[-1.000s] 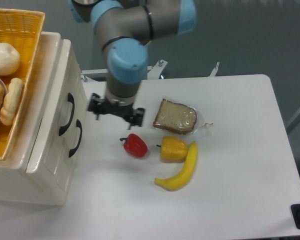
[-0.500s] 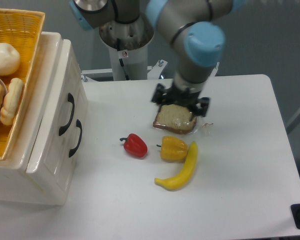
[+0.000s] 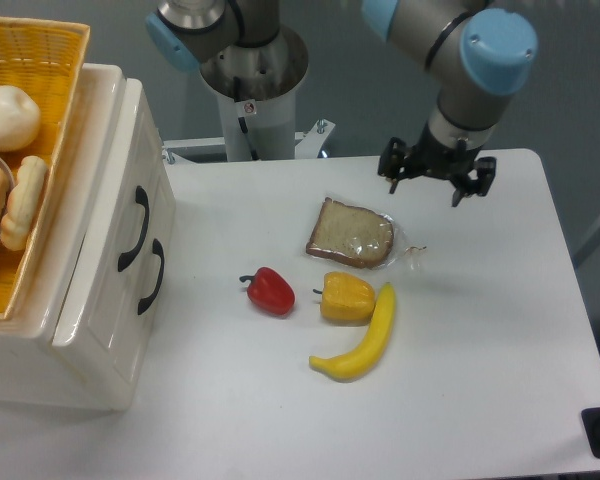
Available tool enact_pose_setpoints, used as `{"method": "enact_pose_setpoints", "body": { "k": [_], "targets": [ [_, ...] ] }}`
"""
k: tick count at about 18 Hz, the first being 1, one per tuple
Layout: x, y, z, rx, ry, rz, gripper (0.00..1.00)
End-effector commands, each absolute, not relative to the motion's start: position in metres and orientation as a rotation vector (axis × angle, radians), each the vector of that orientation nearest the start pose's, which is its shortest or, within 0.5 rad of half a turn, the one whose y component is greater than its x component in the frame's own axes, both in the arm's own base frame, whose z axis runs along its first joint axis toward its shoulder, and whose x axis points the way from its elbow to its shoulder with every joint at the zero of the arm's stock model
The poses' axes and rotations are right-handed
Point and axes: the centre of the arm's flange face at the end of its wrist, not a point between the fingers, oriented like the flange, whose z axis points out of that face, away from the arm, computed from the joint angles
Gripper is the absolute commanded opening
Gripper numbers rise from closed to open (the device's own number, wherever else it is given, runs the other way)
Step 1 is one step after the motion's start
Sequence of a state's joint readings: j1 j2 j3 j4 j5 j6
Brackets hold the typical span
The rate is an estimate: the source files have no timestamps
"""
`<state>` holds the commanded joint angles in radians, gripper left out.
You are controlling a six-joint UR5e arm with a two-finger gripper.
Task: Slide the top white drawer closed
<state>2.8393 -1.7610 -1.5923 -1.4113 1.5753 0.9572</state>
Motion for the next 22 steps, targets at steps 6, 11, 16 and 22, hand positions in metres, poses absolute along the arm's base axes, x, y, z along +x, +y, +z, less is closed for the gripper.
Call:
{"method": "enact_pose_setpoints", "body": {
  "k": [6,11,16,22],
  "targets": [
    [-0.497,0.289,0.403,-3.16,-0.527,0.004,1.0],
    [-0.501,0.288,0.406,-3.158,-0.527,0.027,1.0],
    [-0.513,0.265,0.407,-3.144,-0.587,0.026,1.0],
    [-0.521,0.257,0.406,-3.136,-0.614,0.037,1.0]
  ]
}}
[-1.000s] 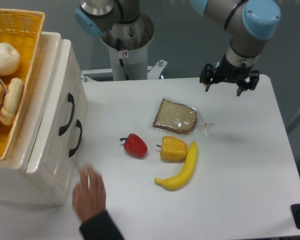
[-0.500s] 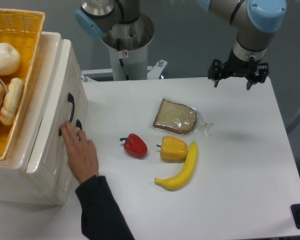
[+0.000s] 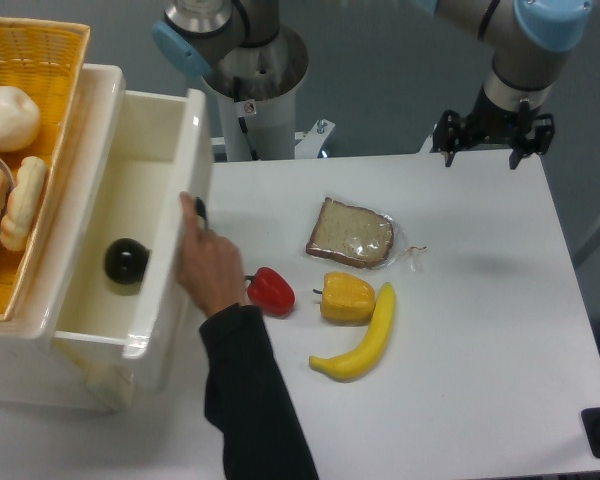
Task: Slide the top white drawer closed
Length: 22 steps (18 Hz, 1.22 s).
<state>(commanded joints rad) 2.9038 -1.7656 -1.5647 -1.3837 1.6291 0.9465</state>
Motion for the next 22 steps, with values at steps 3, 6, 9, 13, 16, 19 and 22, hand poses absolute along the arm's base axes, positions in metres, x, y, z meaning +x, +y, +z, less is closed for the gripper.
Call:
{"method": "enact_pose_setpoints", "body": {
  "k": [3,6,9,13,16,19,22],
  "targets": [
    [-0.5232,0.2544,0.4056,-3.134,-0.621,0.036,1.0],
    [-0.5229,0.2552,0.4057,-3.134,-0.618,0.039,1.0],
    [-0.5233,0.2544,0.4058,-3.134,-0.621,0.039,1.0],
    [-0.5238,0.2536,0.4042,-3.134,-0.623,0.034,1.0],
    [-0.5241,0.2537,0.4049,-3.134,-0.623,0.036,1.0],
    [-0.5249,0.2512,0.4058,-3.132,-0.63,0.038,1.0],
    [-0.5256,0.2505,0.4049,-3.132,-0.633,0.036,1.0]
  ]
}}
